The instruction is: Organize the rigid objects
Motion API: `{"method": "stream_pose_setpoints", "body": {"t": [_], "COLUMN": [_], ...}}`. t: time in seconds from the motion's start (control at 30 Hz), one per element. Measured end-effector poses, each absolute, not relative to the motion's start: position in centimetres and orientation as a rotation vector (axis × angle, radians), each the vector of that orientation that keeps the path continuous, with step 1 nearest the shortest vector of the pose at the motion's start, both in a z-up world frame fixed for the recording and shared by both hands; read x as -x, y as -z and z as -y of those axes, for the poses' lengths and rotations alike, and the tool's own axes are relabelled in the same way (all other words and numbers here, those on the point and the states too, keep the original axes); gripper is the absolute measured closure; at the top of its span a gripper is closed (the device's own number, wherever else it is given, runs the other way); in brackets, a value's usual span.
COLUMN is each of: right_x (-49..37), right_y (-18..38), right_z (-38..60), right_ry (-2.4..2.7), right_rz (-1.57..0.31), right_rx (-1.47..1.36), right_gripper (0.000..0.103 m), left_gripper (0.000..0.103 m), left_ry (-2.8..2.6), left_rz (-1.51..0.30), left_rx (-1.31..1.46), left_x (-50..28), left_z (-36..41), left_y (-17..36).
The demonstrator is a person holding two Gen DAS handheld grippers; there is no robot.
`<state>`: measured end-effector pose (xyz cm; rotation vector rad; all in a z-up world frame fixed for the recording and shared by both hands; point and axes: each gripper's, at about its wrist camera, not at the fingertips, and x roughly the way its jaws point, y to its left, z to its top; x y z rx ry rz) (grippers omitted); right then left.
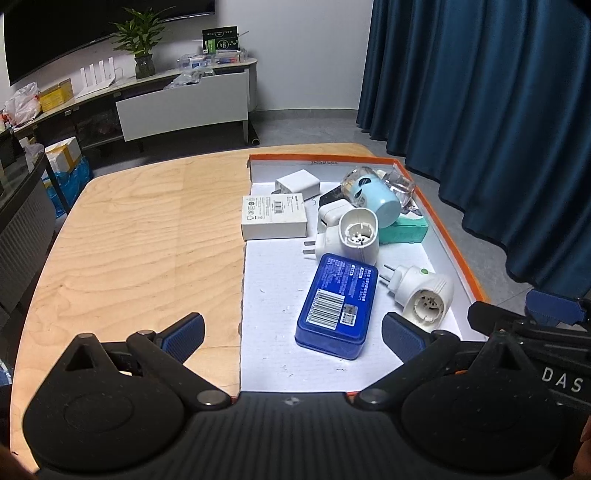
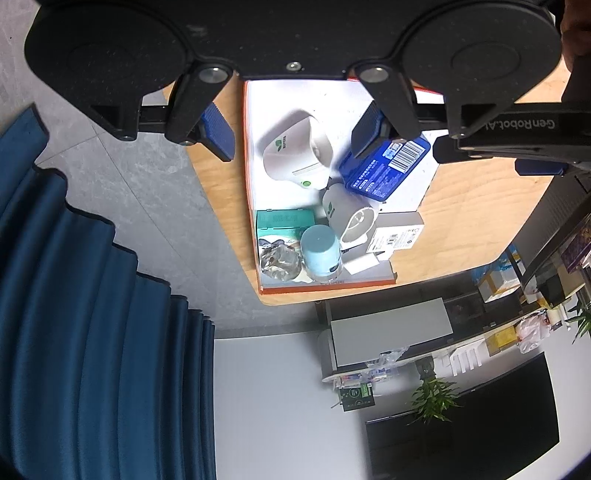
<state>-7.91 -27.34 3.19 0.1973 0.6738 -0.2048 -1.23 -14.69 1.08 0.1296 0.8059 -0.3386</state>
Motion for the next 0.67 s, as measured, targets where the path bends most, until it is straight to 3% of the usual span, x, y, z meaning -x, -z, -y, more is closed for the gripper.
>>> {"method": "stream_pose_setpoints", "body": {"t": [0.67], "right_x": [7.35], "right_y": [-2.51], "right_z": [27.38], "right_ry": [0.205], "right_rz": [-0.697], "right_rx": [-0.201], "right_gripper": [0.019], "left_gripper": [0.000], "left_ry": [0.334], "left_rz": [-0.849], "left_rx": [-0.135], "left_x": [0.81], "left_z": [14.77], "left_y": [-0.13]}}
